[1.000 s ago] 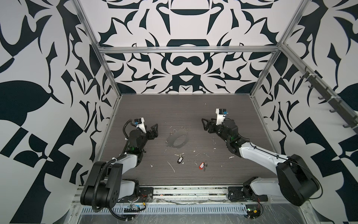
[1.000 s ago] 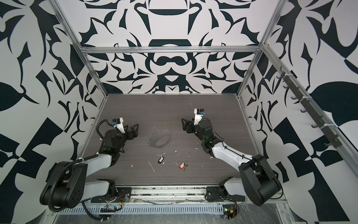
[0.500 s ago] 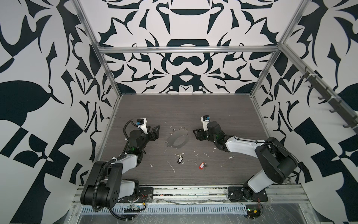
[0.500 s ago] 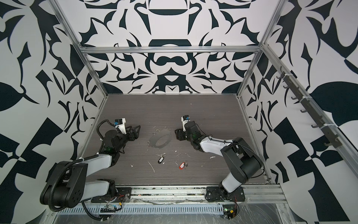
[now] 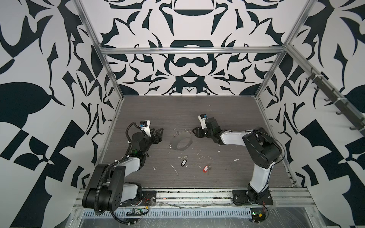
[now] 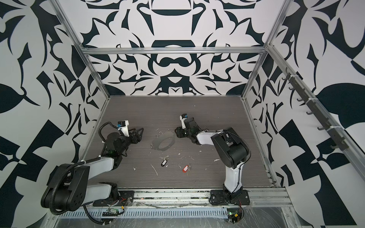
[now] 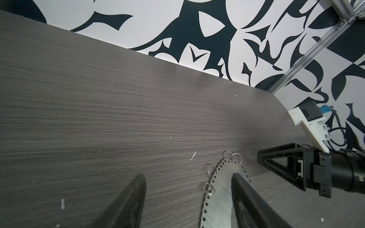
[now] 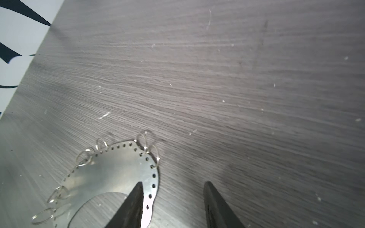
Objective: Attach keys to a key ring
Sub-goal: Pick up the keyring from the center of the table.
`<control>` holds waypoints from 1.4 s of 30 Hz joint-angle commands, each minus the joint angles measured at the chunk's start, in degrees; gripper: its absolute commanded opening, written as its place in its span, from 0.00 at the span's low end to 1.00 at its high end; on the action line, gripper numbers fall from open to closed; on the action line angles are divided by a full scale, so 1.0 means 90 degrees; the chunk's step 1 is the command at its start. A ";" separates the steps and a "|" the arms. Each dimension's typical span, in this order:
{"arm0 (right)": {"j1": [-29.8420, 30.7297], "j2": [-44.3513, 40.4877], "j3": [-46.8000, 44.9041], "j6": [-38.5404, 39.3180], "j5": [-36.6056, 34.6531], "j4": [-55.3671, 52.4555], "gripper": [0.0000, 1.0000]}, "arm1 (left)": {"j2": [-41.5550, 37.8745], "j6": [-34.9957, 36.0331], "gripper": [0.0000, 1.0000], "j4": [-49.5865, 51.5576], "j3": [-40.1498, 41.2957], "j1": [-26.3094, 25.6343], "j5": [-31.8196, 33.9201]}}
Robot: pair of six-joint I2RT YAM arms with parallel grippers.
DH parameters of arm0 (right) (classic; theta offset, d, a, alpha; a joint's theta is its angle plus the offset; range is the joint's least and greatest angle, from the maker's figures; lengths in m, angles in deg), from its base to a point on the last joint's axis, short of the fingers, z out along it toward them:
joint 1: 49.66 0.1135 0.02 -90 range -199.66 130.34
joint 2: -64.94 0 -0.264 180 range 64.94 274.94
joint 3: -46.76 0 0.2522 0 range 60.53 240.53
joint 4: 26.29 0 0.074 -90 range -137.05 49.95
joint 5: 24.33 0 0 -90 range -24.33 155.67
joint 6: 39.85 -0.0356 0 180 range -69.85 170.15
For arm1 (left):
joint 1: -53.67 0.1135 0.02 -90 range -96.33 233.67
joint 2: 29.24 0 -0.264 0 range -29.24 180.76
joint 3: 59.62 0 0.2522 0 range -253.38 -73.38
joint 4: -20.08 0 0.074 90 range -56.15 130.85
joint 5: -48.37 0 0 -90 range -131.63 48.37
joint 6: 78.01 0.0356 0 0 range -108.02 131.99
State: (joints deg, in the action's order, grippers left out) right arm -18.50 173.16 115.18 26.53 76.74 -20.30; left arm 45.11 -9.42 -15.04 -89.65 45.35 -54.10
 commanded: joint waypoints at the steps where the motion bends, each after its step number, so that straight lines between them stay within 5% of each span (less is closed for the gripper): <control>1: -0.0014 -0.0043 0.0177 -0.0067 0.0055 0.0103 0.49 | 0.0028 -0.0024 0.71 -0.0223 0.0014 -0.0011 0.0026; 42: 0.0101 0.0878 0.0713 -0.0450 0.0948 0.0625 0.31 | -0.0066 -0.0044 0.70 -0.0340 0.0125 -0.0013 -0.0030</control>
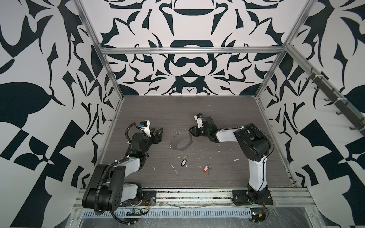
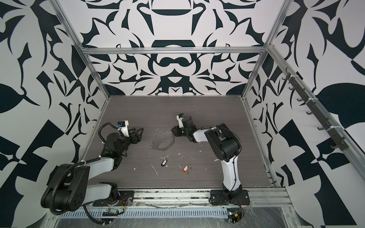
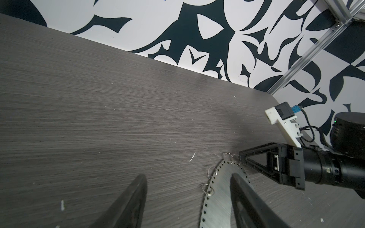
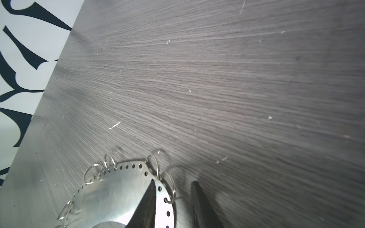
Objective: Attach keys to a key ring
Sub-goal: Pick up the keyring from the center of the table.
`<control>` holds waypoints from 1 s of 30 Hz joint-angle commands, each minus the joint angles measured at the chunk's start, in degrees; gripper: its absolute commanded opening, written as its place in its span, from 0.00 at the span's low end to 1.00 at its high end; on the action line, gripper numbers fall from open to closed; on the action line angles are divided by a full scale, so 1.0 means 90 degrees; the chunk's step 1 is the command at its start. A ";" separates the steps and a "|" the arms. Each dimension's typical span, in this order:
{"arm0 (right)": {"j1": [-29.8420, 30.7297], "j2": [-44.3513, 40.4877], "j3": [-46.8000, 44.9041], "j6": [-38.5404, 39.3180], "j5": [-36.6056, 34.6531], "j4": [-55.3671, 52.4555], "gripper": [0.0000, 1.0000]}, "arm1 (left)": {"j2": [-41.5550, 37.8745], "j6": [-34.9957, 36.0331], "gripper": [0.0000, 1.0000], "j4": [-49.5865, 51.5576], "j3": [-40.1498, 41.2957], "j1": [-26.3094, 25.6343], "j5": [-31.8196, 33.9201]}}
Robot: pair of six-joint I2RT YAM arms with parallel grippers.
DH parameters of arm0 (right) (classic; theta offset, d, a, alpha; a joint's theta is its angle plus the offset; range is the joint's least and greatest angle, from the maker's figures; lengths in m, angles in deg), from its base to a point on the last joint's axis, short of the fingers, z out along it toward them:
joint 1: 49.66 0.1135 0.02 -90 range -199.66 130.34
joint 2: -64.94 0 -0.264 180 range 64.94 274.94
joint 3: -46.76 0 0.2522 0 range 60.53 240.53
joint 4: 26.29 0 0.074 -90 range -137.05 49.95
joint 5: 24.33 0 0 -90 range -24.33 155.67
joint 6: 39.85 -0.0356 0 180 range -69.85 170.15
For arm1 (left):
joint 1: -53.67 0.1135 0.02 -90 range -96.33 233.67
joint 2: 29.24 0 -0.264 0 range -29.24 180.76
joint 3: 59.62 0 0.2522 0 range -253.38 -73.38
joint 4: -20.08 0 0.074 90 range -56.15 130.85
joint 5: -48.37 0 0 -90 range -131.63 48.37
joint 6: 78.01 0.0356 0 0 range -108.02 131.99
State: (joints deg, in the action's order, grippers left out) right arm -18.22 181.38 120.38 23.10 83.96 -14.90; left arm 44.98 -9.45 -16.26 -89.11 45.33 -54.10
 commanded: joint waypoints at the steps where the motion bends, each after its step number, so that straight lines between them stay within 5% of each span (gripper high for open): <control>1: 0.0088 -0.0043 0.0128 -0.0061 0.0146 0.0020 0.30 | -0.0055 -0.0046 0.70 -0.0204 0.0071 -0.0012 -0.0022; 13: 0.0110 0.0070 0.0256 -0.0003 -0.0020 -0.0166 0.24 | -0.0065 -0.0020 0.70 -0.0204 0.0077 -0.0050 -0.0001; 24: 0.0104 -0.0133 0.0137 0.0012 -0.0108 -0.0177 0.00 | -0.0079 0.0021 0.73 -0.0224 0.0086 -0.0075 -0.0057; 30: 0.0103 -0.0400 -0.0056 0.0169 -0.0074 -0.0085 0.00 | -0.0082 0.0114 0.73 -0.0311 0.0104 -0.0128 -0.0187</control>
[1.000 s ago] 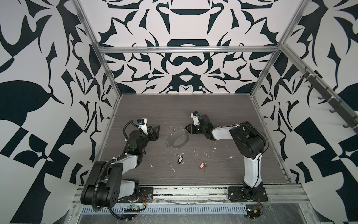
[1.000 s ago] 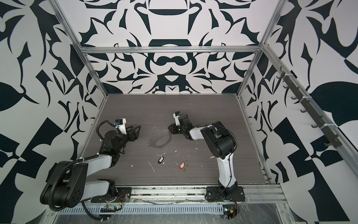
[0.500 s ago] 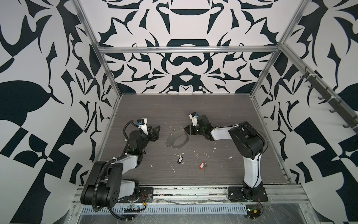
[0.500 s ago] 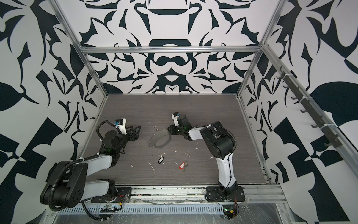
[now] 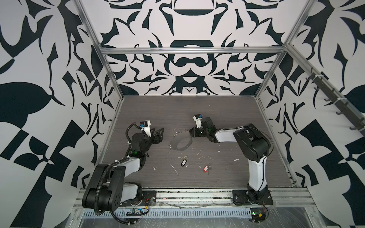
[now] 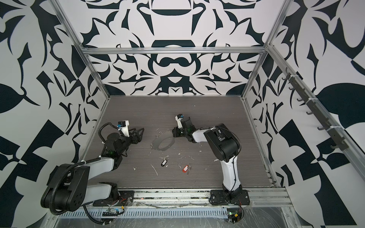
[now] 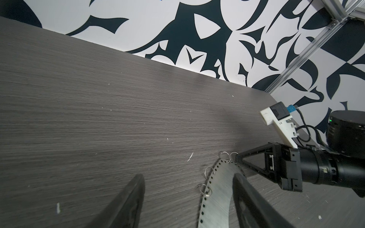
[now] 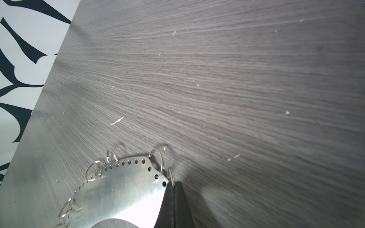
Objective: Attach keys to a key ring
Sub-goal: Pick up the keyring from the center of the table.
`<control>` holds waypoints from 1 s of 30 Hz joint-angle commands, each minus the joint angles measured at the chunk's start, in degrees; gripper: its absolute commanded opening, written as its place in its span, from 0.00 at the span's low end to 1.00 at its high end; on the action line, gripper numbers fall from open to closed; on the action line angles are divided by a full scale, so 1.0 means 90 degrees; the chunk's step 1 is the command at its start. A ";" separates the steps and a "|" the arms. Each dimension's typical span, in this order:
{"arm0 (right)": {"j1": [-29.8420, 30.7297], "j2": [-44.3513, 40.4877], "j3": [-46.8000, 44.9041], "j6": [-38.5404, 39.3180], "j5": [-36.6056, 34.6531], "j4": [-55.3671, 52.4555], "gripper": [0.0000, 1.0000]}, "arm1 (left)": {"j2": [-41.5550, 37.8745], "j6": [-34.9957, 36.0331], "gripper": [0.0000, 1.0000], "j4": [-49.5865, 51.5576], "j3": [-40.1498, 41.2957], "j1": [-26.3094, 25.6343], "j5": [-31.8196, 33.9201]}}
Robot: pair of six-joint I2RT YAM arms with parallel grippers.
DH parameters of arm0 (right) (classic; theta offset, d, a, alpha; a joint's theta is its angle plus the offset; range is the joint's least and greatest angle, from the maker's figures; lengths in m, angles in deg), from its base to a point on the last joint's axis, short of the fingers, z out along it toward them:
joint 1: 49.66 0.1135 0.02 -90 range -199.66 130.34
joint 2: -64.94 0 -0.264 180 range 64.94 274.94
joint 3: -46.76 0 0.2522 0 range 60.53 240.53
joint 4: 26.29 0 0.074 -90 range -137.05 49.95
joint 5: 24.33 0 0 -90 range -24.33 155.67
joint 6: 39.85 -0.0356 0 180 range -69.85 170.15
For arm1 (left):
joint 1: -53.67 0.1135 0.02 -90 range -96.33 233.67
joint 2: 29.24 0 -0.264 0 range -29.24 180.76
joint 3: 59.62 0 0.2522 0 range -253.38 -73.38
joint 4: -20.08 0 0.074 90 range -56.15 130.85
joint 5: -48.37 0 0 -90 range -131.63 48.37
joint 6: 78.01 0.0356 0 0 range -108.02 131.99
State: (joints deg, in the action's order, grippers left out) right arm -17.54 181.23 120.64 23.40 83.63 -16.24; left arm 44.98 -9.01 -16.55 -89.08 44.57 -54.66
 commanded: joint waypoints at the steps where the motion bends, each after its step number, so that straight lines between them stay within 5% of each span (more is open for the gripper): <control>1: 0.0028 -0.0431 -0.0126 0.0166 -0.0016 0.0085 0.00 | -0.0082 0.0076 0.73 -0.0287 0.0098 -0.0052 -0.0129; 23: 0.0246 -0.2723 -0.2470 0.2365 0.0618 0.1966 0.00 | 0.0079 0.1339 0.68 -0.1187 0.0240 -0.1010 -0.1037; 30: 0.0298 -0.3462 -0.2904 0.2745 0.0443 0.1952 0.00 | 0.0483 0.1271 0.61 -0.3211 0.0476 -0.1059 -0.2284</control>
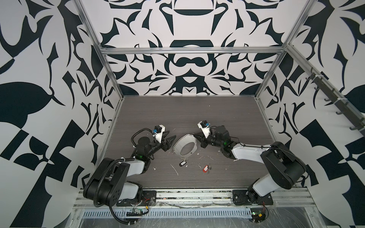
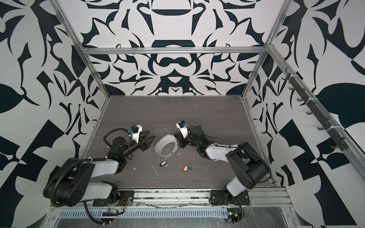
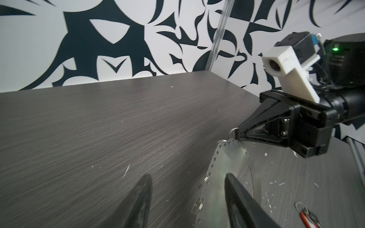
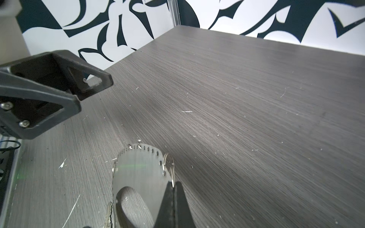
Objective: Attach keys to a key ring
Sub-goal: Pick up the keyring from the center of the table.
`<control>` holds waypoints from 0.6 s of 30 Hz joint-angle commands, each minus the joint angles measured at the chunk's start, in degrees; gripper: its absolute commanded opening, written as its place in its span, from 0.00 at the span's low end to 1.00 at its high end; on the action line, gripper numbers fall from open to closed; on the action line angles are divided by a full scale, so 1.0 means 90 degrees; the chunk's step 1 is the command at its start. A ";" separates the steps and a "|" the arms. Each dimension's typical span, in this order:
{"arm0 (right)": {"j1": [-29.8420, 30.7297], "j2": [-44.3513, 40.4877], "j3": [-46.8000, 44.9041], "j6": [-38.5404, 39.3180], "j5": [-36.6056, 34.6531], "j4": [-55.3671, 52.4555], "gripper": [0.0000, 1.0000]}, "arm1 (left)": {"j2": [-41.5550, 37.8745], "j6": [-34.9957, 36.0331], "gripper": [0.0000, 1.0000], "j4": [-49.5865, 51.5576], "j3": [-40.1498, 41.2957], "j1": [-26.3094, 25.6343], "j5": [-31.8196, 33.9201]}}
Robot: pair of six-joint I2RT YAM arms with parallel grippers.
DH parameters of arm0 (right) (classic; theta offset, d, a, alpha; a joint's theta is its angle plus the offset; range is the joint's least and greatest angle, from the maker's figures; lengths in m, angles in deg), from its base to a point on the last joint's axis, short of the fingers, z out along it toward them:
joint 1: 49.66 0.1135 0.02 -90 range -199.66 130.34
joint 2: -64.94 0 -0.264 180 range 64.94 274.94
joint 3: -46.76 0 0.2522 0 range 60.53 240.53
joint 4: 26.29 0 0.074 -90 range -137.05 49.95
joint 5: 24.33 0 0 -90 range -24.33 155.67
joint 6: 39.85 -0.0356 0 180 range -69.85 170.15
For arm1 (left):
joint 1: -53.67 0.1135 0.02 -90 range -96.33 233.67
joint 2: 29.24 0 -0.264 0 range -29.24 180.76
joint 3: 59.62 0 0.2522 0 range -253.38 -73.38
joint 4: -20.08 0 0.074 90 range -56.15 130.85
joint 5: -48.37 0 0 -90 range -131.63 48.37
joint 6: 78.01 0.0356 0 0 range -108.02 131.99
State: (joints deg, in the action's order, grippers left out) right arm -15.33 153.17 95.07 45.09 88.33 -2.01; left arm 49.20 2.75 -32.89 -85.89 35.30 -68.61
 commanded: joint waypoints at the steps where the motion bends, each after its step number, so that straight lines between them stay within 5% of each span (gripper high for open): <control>1: 0.0054 -0.0432 -0.0076 0.0348 -0.0112 0.0330 0.00 | -0.0029 -0.0104 0.61 -0.1468 0.0104 -0.0029 -0.0896; 10: 0.0180 -0.1271 -0.0558 0.0663 0.0261 0.0706 0.00 | -0.1256 -0.0117 0.57 -0.0277 -0.0177 -0.0138 -0.1413; 18: 0.0281 -0.1696 -0.1192 0.1167 0.0891 0.1278 0.00 | -0.2689 0.1617 0.55 0.2846 -0.0584 -0.1282 -0.0728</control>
State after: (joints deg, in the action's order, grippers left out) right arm -13.48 139.20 85.34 52.63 92.74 4.46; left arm 27.23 9.68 -19.82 -89.48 26.40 -77.44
